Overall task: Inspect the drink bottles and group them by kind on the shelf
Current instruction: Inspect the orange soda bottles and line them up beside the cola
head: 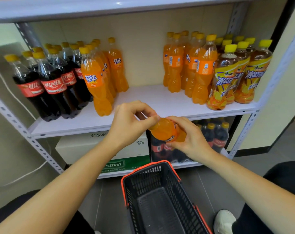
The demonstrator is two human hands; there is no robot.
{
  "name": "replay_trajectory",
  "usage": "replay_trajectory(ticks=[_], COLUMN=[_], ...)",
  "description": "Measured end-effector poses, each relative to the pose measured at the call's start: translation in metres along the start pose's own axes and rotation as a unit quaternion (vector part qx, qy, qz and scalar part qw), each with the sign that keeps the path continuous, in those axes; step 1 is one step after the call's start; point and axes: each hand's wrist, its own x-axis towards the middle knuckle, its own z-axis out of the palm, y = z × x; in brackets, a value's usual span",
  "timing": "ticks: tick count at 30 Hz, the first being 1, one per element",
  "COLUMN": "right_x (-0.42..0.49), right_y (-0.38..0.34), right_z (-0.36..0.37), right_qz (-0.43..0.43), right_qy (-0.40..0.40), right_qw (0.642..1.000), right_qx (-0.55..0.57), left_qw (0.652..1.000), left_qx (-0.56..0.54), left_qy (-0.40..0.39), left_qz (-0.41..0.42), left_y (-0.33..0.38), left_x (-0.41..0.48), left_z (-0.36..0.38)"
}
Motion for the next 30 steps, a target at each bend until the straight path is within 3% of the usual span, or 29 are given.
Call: replay_trajectory(ticks=[4, 8, 14, 19, 22, 25, 30], right_x=[-0.001, 0.000, 0.002, 0.005, 0.007, 0.011, 0.026], right_y=[-0.001, -0.004, -0.010, -0.013, -0.014, -0.016, -0.023], right_z=[-0.001, -0.003, -0.005, -0.003, -0.004, -0.006, -0.015], right_qz=[0.030, 0.059, 0.095, 0.109, 0.129, 0.148, 0.186], right_qy=[-0.027, -0.052, -0.096, -0.105, -0.096, -0.067, -0.014], right_qw=[0.998, 0.991, 0.969, 0.962, 0.951, 0.935, 0.912], right_qx=[0.042, 0.108, 0.206, 0.228, 0.265, 0.314, 0.366], left_qw=[0.985, 0.964, 0.988, 0.990, 0.994, 0.993, 0.977], left_qx=[-0.143, -0.244, -0.149, -0.100, -0.084, -0.097, -0.123], left_qy=[-0.066, -0.077, 0.002, 0.065, 0.024, -0.062, -0.137], left_qz=[-0.074, -0.067, 0.049, 0.072, 0.061, -0.001, -0.103], left_y=[-0.005, -0.012, -0.011, -0.009, -0.011, -0.019, -0.032], left_x=[0.002, -0.001, -0.002, 0.000, 0.001, 0.000, -0.008], left_z=[-0.006, -0.008, 0.001, 0.005, 0.007, 0.009, 0.010])
